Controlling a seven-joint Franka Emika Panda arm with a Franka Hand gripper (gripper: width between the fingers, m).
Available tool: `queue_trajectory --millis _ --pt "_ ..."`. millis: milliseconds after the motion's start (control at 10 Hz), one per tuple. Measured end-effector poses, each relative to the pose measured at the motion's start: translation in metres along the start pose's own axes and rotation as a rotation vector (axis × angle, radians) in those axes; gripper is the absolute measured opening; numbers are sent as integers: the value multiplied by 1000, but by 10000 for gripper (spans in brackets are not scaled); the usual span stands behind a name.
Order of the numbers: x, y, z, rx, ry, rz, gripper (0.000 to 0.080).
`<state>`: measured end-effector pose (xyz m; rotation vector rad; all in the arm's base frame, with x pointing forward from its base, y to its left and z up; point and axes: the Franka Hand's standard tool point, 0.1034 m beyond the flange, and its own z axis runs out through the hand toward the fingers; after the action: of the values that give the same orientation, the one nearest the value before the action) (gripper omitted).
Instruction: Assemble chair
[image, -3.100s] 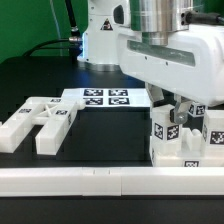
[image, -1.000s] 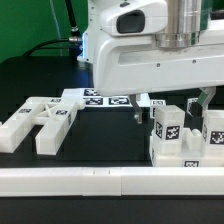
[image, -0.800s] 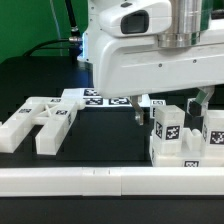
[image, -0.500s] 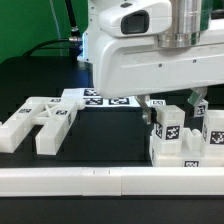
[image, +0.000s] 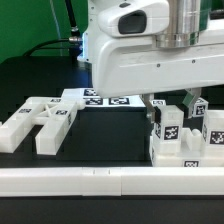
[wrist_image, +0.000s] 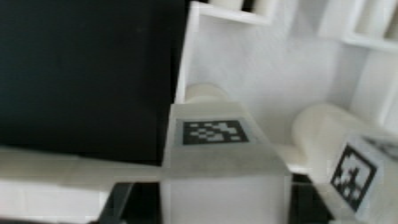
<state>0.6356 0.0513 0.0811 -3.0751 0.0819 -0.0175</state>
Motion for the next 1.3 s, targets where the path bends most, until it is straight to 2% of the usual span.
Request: queue_trajectory --millis 700,1000,1100,1200,1300 --pt "0 1 1 18 1 688 291" --pt "0 2 1 17 -7 769 291" --pt "0 2 1 17 -7 760 363" --pt "-1 2 1 17 -7 726 363" --pt "-1 2 1 16 -7 682 544"
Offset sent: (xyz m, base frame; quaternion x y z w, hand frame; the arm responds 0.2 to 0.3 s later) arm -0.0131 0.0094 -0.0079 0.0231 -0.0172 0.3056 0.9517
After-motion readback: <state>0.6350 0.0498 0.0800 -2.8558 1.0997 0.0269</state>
